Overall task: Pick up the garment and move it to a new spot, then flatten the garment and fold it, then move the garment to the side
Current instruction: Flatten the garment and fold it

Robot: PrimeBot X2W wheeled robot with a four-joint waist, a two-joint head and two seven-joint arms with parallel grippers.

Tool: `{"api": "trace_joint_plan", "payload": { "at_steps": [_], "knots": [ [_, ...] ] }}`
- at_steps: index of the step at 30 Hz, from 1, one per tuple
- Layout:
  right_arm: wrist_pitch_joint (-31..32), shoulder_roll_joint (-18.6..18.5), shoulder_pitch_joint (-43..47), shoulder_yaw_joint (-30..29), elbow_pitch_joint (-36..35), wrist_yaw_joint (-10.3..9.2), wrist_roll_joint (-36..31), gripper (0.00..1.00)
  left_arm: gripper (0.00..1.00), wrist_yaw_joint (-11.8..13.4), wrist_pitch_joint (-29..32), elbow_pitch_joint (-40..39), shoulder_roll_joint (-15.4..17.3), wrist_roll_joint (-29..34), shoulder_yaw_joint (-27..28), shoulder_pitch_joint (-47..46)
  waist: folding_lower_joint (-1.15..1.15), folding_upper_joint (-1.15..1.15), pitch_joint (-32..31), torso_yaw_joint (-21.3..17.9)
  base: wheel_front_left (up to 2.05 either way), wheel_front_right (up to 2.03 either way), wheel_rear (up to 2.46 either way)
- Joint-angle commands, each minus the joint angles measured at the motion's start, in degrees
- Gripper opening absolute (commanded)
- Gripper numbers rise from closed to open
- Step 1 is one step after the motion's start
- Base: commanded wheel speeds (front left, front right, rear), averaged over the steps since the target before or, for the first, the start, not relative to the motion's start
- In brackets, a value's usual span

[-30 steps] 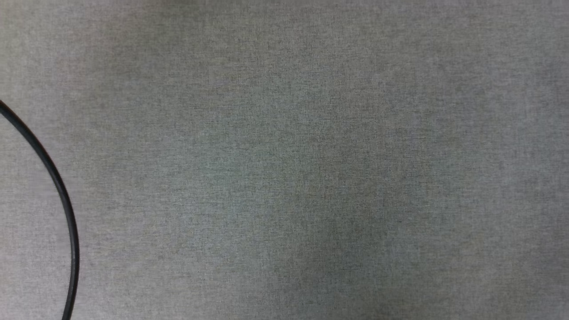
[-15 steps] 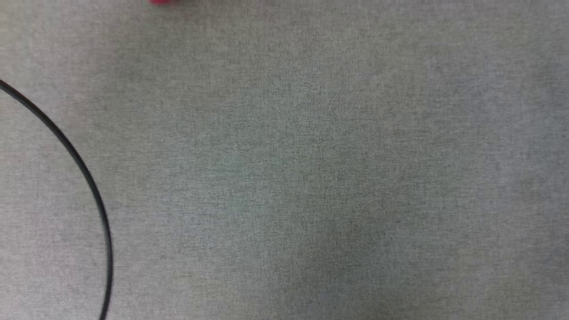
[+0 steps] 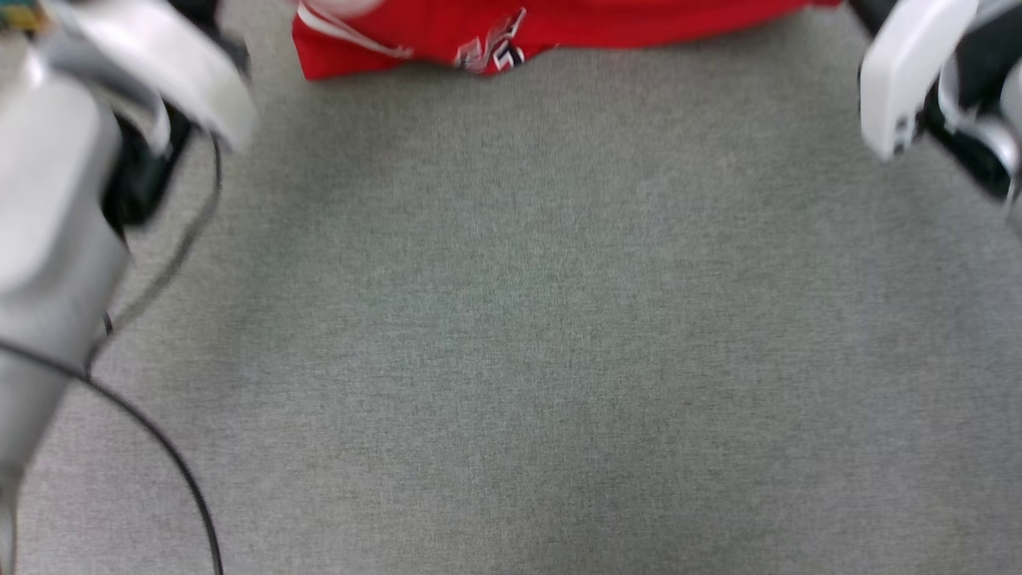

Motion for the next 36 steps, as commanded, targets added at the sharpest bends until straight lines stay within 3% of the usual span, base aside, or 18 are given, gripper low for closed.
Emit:
{"api": "trace_joint_plan", "payload": {
  "at_steps": [1,9,16,22,28,36],
  "knots": [
    [-0.8,-1.8,3.7,1.7,-2.0,-0.03,1.9,0.0,0.0,1.2,-0.3,-3.4,1.0,0.2,0.8,5.9,0.0,0.0,-2.9,-0.2,0.0,0.0,0.0],
    [-1.3,-7.9,15.2,8.4,-9.2,-0.04,7.6,0.0,0.0,7.6,-0.2,-17.8,4.9,-1.7,0.7,29.2,0.0,0.0,-9.1,-1.0,0.0,0.0,0.0],
    [-4.2,-12.4,24.0,9.8,-14.0,-0.03,10.6,0.0,0.0,15.2,-0.2,-28.7,9.0,-4.7,0.2,46.6,0.0,0.0,-13.1,-0.7,0.0,0.0,0.0],
    [-4.7,-15.2,30.8,9.7,-16.9,-0.04,12.1,0.0,0.0,19.4,-0.2,-34.1,10.9,-7.4,1.2,57.7,0.0,0.0,-15.6,-0.7,0.0,0.0,0.0],
    [-5.5,-18.2,40.0,7.8,-18.9,-0.03,13.5,0.0,0.0,21.6,-0.2,-37.4,10.1,-10.0,2.6,68.5,0.0,0.0,-18.3,-0.1,0.0,0.0,0.0],
    [-6.6,-21.5,52.7,3.8,-22.2,-0.04,13.5,0.0,0.0,21.0,-0.2,-37.1,8.3,-12.6,2.8,77.9,0.0,0.0,-21.6,0.7,0.0,0.0,0.0]
  ]
}}
